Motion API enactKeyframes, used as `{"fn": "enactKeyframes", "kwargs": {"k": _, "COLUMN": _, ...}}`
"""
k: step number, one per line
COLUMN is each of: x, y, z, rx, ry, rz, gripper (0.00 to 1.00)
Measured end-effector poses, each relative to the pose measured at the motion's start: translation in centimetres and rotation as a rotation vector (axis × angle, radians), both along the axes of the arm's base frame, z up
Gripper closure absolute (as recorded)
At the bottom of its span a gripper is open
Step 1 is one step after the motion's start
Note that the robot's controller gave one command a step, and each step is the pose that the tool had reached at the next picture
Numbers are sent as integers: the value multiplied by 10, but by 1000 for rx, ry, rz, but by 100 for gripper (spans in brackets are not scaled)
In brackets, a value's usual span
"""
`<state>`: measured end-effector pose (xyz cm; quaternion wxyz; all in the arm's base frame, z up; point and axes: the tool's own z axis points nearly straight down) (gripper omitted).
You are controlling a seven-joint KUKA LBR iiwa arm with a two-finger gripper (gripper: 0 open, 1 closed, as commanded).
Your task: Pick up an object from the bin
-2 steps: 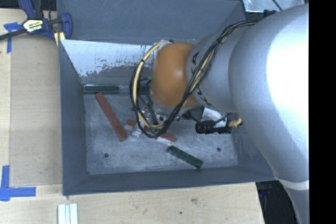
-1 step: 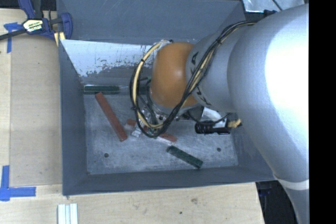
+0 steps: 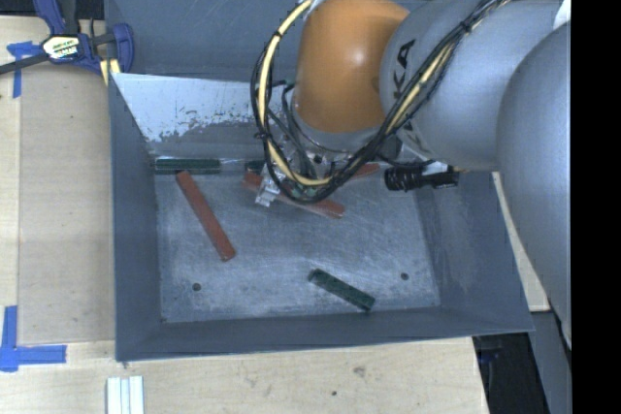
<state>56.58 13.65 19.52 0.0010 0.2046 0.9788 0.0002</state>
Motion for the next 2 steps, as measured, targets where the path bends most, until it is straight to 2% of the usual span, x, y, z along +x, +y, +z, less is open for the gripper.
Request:
{"fn": "enactKeyframes", "kwargs": {"k": 1, "x": 0, "y": 0, "z": 0, "rx": 0, "ry": 0, "rz": 1, "gripper": 100}}
{"fn": "enactKeyframes", "kwargs": {"k": 2, "x": -2, "y": -4, "z": 23, "rx": -2, "ry": 5, "rz": 90, "gripper": 100}}
